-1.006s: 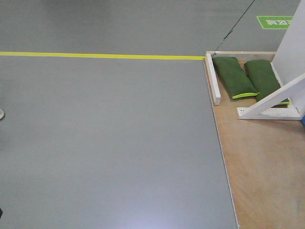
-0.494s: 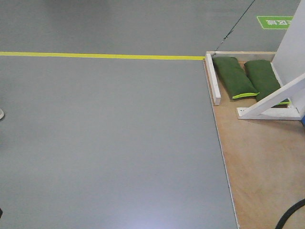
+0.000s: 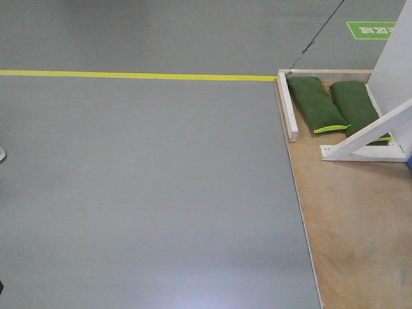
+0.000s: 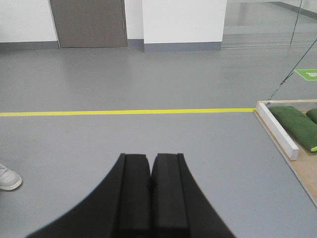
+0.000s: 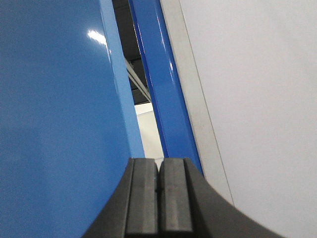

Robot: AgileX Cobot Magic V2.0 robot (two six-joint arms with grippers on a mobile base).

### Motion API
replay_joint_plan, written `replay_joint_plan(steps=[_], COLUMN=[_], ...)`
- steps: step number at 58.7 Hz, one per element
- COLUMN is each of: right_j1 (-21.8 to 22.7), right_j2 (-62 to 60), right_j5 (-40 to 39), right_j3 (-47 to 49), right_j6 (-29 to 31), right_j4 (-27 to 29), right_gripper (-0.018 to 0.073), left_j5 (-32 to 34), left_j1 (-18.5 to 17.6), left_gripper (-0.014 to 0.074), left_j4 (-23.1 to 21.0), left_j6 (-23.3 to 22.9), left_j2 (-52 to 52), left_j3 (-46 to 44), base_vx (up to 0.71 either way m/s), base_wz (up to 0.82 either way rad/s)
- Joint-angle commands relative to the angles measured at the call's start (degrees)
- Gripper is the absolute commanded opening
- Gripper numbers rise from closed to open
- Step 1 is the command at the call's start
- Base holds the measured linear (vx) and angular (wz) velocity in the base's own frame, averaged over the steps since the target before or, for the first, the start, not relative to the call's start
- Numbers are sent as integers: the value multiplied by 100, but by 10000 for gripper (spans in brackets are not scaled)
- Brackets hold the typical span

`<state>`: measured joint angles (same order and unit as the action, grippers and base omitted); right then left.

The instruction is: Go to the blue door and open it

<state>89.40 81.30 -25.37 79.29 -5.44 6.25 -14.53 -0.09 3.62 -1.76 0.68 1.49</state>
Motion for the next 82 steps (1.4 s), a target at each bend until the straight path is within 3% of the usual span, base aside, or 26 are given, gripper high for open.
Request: replay_joint_plan(steps=[1,19,37,49,65,82], right_j1=[41,585,1335,1351,1351,1188], right_j2=[239,1103,1542,2175,2962,3560], right_j5=[-405,-411,-559,-880,-868,-294], right_j3=[607,1541,1660,1852,3059,4157], right_j6=[60,61,56,56,56,56], right_j4=[-41,-41,-14,-61,-56,-38], right_gripper=[12,12,12,12,12,12], left_j5=[443,443,443,443,443,443], left_j1=[-35,-35,-35,-35,-35,-35], left_gripper=[73,73,73,73,73,73], left_j4=[-35,-35,-35,-35,-35,-35], left_j6=[-5,-5,-5,-5,-5,-5], left_j2=[65,65,65,65,65,65], left_j3=[-152,-152,-152,-152,-152,-152], base_vx=[0,0,0,0,0,0], base_wz=[0,0,0,0,0,0])
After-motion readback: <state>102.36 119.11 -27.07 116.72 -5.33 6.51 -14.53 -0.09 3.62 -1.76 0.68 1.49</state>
